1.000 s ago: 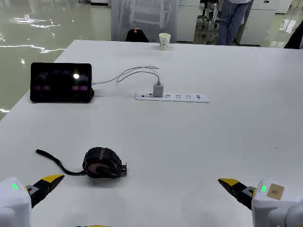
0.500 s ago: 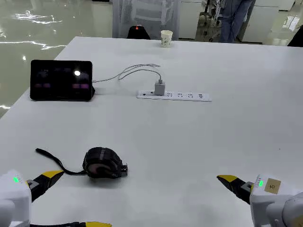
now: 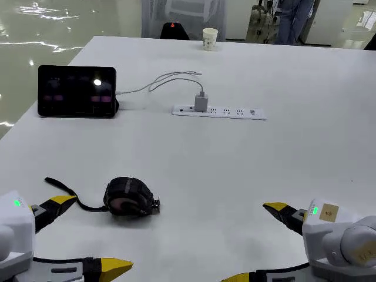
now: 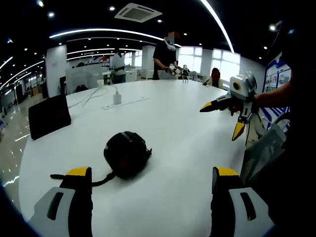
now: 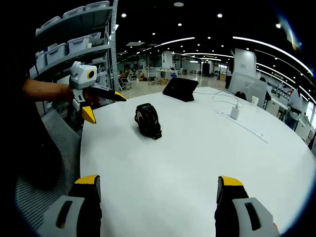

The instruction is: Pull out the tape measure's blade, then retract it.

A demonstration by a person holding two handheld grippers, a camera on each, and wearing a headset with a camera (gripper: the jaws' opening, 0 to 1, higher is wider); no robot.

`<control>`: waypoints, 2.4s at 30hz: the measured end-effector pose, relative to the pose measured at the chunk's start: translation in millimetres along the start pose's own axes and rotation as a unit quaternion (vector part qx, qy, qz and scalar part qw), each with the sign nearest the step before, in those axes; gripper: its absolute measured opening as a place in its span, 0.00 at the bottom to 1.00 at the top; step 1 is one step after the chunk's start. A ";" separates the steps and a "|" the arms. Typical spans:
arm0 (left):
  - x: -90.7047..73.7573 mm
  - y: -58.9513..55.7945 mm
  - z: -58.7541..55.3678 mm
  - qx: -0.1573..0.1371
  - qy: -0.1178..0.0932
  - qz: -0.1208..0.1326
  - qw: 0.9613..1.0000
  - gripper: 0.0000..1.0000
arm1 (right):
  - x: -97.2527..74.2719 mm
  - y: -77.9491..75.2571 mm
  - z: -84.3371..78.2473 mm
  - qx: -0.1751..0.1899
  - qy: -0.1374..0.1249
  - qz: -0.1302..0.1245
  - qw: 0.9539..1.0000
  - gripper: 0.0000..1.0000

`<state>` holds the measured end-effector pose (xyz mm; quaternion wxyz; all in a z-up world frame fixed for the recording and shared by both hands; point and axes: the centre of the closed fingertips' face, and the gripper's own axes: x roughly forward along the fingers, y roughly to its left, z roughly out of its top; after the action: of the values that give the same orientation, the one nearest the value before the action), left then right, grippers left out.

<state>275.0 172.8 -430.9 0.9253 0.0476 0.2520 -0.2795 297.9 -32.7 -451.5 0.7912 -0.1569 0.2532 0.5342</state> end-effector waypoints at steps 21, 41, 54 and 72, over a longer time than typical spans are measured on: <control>12.9 18.1 3.7 0.024 0.018 -0.017 0.999 0.99 | 25.8 -12.8 5.7 -0.024 0.016 0.034 0.999 0.96; 26.7 31.3 5.0 0.053 0.041 -0.045 0.997 0.93 | 51.5 -16.8 11.3 -0.040 0.023 0.078 0.996 0.88; 34.9 37.4 5.7 0.068 0.054 -0.060 0.994 0.87 | 72.3 -19.7 19.4 -0.057 0.022 0.100 0.993 0.82; 50.5 43.5 9.0 0.098 0.074 -0.091 0.988 0.72 | 100.7 -18.5 34.1 -0.084 0.012 0.130 0.988 0.68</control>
<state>338.7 182.2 -450.3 0.8654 0.1359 0.2948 -0.3817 353.2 55.0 -481.1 0.6956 -0.1954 0.2352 0.6501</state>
